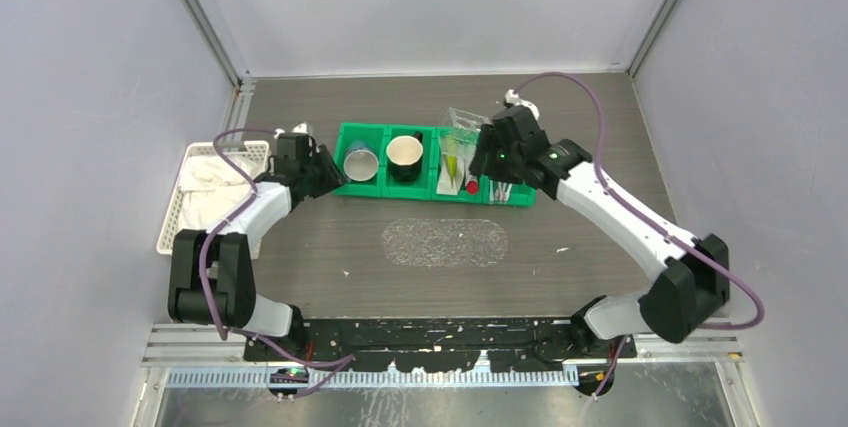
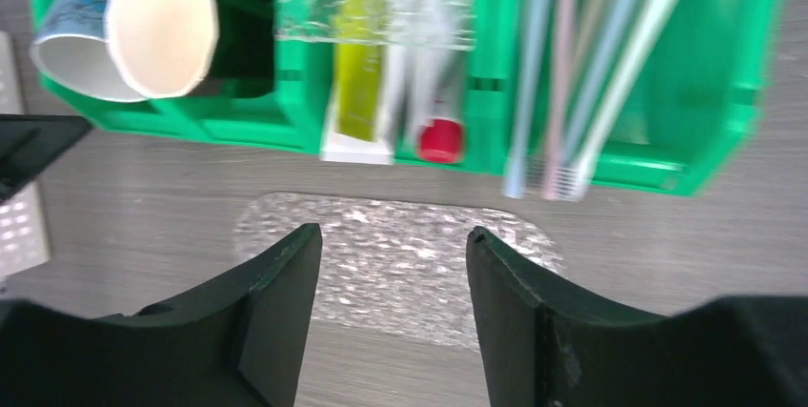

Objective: Prepare toiletry sets of a toothbrush and toothpaste on the tray

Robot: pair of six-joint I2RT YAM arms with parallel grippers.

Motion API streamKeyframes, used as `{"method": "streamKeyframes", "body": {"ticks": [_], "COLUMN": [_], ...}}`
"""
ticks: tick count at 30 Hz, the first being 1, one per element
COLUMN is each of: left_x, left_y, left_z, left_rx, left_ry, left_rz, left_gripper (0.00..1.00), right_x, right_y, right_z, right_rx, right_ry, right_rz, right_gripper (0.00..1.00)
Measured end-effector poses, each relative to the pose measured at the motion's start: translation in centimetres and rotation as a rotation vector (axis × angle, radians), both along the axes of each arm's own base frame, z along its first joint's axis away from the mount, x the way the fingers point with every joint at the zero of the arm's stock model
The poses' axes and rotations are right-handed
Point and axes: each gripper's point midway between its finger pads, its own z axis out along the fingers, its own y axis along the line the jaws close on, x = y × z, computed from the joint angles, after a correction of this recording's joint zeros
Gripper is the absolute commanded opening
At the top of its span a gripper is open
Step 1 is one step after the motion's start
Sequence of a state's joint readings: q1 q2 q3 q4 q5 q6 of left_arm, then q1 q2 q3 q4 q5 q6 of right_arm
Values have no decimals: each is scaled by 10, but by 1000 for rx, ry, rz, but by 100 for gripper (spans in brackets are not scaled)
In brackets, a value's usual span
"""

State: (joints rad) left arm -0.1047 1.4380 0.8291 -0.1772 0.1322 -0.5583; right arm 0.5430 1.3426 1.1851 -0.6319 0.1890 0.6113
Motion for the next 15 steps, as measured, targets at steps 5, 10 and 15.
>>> {"method": "streamKeyframes", "body": {"ticks": [5,10,15], "left_x": [-12,-17,-22], "left_y": [4,8,9], "left_z": [7,29,31], "left_rx": [5,14,20], "left_ry": [-1,-51,-44], "left_rz": [16,31,29], "left_gripper": [51,60,60], "right_x": [20,40,43], "right_y": [66,126,143], "right_z": [-13,-38,-42], "right_rx": [53,-13,-85], "right_ry": [70,115,98], "right_rz": [72,124,143], "right_gripper": [58,55,55]}}
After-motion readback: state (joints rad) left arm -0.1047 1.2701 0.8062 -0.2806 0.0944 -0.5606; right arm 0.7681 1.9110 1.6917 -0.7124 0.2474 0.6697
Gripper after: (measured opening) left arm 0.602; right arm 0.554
